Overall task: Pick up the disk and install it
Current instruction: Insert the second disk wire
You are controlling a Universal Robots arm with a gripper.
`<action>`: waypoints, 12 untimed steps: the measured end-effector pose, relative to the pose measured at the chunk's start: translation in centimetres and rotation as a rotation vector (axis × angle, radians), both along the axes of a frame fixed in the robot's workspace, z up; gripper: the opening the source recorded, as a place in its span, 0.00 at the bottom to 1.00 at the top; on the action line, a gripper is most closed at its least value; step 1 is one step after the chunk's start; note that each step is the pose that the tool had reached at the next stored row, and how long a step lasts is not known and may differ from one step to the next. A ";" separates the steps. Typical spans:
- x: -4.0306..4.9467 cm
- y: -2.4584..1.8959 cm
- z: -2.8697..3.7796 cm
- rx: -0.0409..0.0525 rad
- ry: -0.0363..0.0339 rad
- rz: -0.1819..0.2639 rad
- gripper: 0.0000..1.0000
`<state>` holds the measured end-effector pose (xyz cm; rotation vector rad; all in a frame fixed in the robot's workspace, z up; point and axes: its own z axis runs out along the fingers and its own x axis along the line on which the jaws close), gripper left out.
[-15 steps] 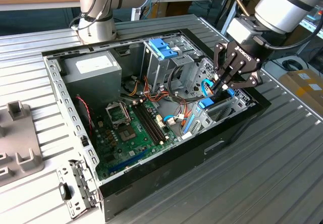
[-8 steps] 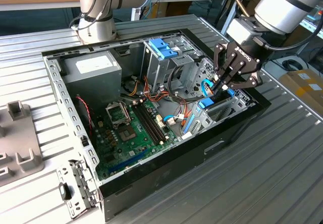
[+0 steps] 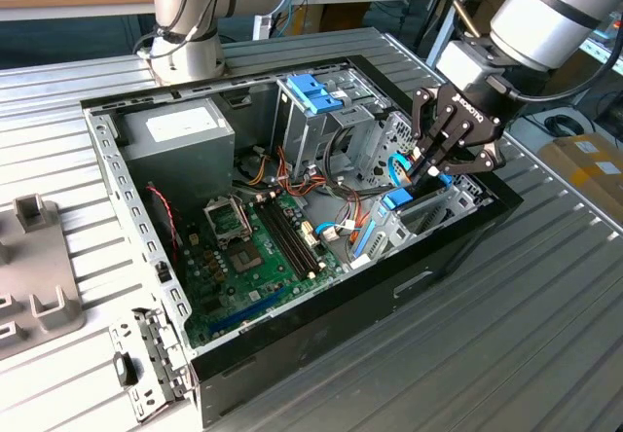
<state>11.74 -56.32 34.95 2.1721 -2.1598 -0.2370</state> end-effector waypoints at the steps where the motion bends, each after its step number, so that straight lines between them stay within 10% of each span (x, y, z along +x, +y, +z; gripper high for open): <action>1: 0.08 0.00 -0.03 0.0000 0.0000 0.000 0.16; 12: 0.42 -0.01 -0.34 -0.0024 0.0000 0.000 0.16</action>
